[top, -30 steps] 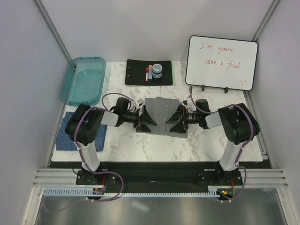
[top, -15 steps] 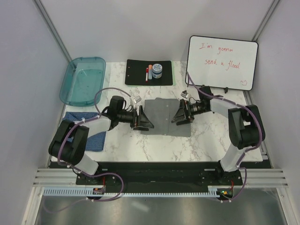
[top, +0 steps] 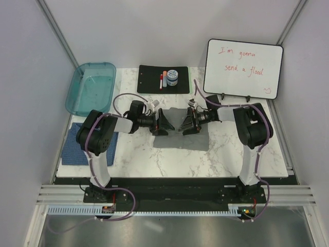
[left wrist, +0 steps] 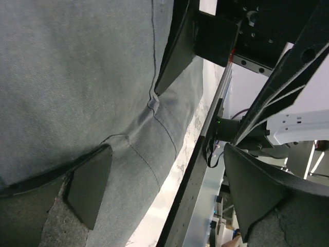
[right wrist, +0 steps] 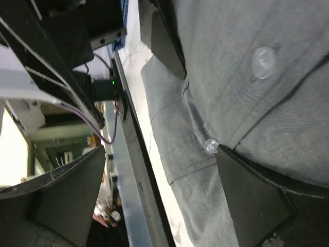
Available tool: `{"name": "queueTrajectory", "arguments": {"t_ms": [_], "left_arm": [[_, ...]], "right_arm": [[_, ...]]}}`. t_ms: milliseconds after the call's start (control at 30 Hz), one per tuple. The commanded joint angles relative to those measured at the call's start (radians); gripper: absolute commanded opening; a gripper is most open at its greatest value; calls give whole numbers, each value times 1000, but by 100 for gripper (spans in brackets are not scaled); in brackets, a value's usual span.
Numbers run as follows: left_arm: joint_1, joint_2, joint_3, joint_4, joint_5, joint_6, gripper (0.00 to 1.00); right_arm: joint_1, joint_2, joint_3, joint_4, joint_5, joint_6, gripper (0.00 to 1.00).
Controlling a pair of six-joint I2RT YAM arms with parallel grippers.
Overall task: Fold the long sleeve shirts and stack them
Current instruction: Fold the shirt
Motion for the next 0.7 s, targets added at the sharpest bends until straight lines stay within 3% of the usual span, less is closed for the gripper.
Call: {"name": "queueTrajectory", "arguments": {"t_ms": [0, 67, 100, 200, 333, 400, 500, 567, 667], "left_arm": [[-14, -9, -137, 7, -59, -41, 99], [-56, -65, -233, 6, -10, -45, 99], [-72, -100, -264, 3, 8, -43, 99], [-90, -255, -330, -2, 74, -29, 99], [27, -403, -304, -55, 143, -38, 99], [77, -461, -280, -94, 136, -8, 99], [133, -483, -218, -135, 104, 47, 99], [135, -467, -139, -193, 49, 116, 99], [140, -379, -42, -201, -8, 162, 99]], "right_arm": [[21, 100, 66, -268, 85, -329, 98], [56, 122, 120, -477, 144, -550, 98], [64, 141, 178, -677, 167, -757, 98], [81, 163, 302, -951, 326, -1019, 98], [107, 171, 481, -1082, 577, -1214, 97], [125, 197, 619, -1148, 660, -1262, 96], [145, 226, 814, -1248, 604, -1290, 94], [147, 215, 876, -1265, 554, -1246, 92], [147, 147, 821, -1242, 425, -1157, 89]]}}
